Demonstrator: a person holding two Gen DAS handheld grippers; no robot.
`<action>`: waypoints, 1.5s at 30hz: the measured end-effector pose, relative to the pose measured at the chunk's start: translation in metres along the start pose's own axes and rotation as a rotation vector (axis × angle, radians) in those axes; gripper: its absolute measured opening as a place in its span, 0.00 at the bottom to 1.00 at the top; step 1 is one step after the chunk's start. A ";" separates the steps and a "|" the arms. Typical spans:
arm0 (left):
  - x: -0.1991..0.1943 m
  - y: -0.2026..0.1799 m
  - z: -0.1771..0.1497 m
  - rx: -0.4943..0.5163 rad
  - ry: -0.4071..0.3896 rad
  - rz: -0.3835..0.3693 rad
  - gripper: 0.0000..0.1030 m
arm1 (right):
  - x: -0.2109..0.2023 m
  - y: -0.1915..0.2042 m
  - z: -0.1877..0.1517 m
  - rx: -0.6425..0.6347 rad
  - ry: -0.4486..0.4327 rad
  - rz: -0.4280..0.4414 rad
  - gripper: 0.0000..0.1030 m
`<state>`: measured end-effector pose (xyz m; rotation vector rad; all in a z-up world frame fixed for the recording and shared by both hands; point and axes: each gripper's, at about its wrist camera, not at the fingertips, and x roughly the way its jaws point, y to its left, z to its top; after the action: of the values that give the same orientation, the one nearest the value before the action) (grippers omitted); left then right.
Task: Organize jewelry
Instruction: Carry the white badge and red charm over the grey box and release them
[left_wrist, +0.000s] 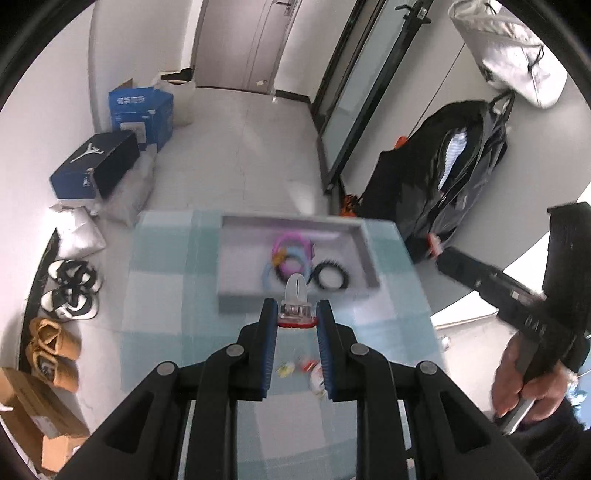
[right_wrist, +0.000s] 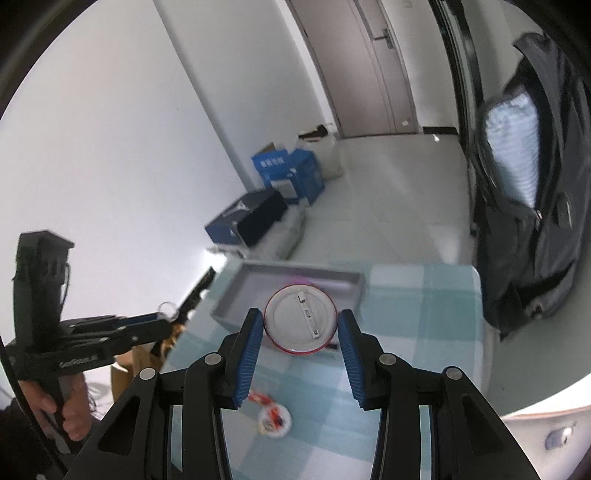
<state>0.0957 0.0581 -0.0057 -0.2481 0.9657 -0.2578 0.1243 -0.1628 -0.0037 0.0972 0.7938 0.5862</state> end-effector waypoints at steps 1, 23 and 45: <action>0.002 -0.001 0.007 -0.007 0.002 -0.014 0.16 | -0.001 0.002 0.004 0.003 -0.006 0.008 0.39; 0.097 0.011 0.048 0.028 0.163 -0.028 0.16 | 0.113 -0.019 0.034 0.041 0.203 0.024 0.39; 0.113 0.020 0.049 -0.036 0.228 -0.048 0.19 | 0.124 -0.029 0.033 0.086 0.248 0.018 0.44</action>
<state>0.2002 0.0447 -0.0732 -0.2791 1.1917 -0.3181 0.2287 -0.1173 -0.0690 0.1123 1.0599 0.5873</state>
